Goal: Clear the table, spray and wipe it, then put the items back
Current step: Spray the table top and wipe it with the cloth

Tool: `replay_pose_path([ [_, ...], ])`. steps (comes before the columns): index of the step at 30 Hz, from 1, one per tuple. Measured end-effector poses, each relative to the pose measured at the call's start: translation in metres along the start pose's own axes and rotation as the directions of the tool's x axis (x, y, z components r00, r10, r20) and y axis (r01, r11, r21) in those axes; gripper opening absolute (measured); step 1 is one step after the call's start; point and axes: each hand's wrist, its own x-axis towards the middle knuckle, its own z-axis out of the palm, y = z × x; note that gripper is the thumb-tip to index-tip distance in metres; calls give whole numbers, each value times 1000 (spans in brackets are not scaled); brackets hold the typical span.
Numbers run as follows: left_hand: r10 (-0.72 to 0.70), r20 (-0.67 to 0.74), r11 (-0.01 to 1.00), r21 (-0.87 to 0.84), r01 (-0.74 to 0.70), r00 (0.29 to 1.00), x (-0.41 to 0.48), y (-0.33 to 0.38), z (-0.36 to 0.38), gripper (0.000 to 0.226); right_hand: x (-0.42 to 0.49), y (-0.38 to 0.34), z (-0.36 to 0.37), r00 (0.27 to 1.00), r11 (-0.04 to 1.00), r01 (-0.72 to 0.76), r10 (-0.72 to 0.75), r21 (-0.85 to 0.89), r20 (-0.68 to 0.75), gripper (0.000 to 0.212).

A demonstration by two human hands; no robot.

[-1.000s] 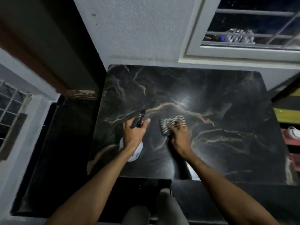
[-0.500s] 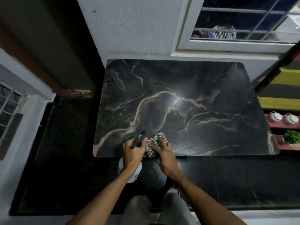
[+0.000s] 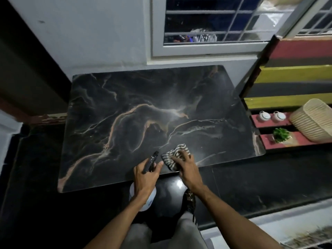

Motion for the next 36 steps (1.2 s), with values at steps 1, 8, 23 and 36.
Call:
replay_pose_path([
  [1,1,7,1000,13,-1,1000,0,6,13,44,8,15,-10,998,999,-43,43,-4,-38,68],
  [8,-18,46,999,50,15,999,-2,62,111,47,8,152,-95,831,863,-469,503,187,-238,68],
  [23,-82,165,993,102,66,983,-21,137,252,38,-15,233,-135,911,960,-230,270,161,-311,71],
  [36,-89,48,987,135,82,995,-2,146,254,46,2,254,-136,958,974,-181,206,135,-200,66],
])
